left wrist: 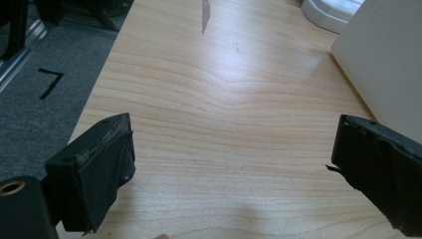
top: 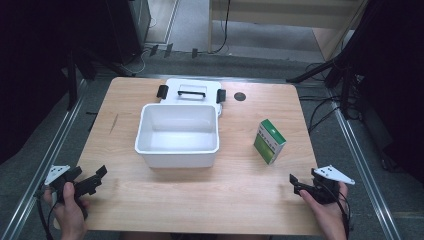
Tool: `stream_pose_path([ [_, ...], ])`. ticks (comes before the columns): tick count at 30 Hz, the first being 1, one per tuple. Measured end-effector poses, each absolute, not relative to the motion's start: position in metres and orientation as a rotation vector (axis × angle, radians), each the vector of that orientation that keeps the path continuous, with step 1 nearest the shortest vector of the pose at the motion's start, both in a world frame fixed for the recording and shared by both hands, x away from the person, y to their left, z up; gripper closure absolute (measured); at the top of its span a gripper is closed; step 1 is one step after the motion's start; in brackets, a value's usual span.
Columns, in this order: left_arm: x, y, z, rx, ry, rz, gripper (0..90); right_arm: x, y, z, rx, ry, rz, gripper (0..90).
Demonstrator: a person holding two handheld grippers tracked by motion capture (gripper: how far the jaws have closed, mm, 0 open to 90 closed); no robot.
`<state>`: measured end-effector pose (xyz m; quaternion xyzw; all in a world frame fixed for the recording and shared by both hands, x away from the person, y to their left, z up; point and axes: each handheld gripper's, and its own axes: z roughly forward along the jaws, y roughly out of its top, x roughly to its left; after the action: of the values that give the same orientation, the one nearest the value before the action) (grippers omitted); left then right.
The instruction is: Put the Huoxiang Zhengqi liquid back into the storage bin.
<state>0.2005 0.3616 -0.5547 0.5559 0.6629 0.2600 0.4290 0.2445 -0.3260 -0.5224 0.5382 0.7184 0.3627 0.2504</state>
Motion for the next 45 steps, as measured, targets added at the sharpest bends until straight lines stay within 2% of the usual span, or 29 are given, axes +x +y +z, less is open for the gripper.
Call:
stream_pose_path([
  [30,0.201,0.362,-0.555,1.393,1.656,0.635,4.1,0.302,-0.267,-0.457,1.310,2.552,0.419,16.4],
  [45,0.202,0.363,-0.555,1.394,1.658,0.630,4.1,0.325,-0.252,-0.431,1.362,2.641,0.288,16.6],
])
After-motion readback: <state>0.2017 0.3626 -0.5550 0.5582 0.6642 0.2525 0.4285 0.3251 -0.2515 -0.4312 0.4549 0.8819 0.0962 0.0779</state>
